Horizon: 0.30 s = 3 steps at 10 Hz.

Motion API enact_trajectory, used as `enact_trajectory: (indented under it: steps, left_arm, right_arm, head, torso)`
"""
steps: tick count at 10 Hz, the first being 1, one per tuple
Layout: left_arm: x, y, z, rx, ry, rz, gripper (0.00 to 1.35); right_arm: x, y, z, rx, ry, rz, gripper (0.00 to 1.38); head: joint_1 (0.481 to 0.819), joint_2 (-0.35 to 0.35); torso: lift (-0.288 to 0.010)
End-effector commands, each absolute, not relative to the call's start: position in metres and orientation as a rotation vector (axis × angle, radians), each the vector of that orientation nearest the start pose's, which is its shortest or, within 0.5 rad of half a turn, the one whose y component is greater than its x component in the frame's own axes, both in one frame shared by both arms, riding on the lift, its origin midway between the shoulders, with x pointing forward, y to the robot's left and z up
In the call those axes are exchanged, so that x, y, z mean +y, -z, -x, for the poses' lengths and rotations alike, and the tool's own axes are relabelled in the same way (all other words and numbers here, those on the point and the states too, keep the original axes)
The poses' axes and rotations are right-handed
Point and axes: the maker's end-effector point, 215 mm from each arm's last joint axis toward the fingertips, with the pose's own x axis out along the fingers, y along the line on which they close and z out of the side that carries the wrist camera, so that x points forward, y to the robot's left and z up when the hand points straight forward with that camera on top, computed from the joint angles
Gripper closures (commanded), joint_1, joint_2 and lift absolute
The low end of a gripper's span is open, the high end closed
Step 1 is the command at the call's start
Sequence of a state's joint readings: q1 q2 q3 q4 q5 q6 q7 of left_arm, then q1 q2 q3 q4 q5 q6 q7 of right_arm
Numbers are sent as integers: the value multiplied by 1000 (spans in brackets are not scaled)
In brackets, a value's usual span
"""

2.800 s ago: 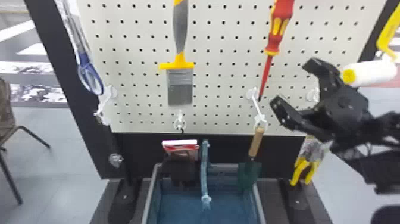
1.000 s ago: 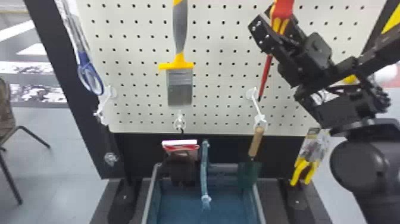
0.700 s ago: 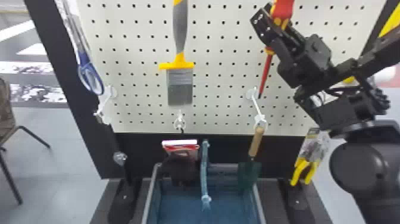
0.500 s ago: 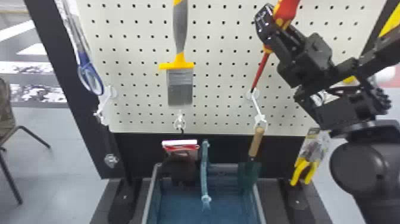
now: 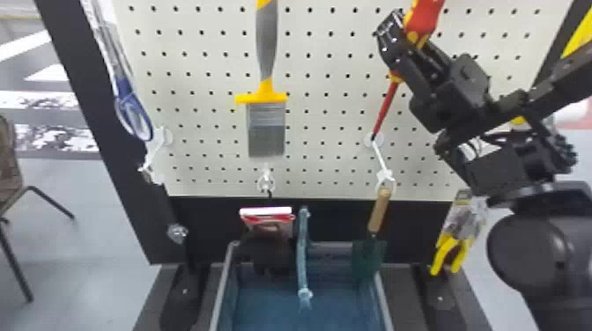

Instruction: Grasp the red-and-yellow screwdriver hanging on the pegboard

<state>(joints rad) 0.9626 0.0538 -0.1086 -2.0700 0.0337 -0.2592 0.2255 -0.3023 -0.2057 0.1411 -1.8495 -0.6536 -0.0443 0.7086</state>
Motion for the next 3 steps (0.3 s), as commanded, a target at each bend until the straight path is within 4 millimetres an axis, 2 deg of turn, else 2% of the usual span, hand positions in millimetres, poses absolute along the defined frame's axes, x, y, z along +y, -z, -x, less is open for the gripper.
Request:
enact_trajectory:
  steps: [1,3]
  left_arm:
    - [224,420,-277,219,-125,55,406]
    - [224,419,-278,216,-125,55,406]
  right_arm:
    - [-78,-10,-511,-680,-987,-229,1286]
    - [-78,-10,-511,-680,-987,-229,1286]
  head:
    - [549,0]
    - [549,0]
  torso:
    - [-100]
    - [-100]
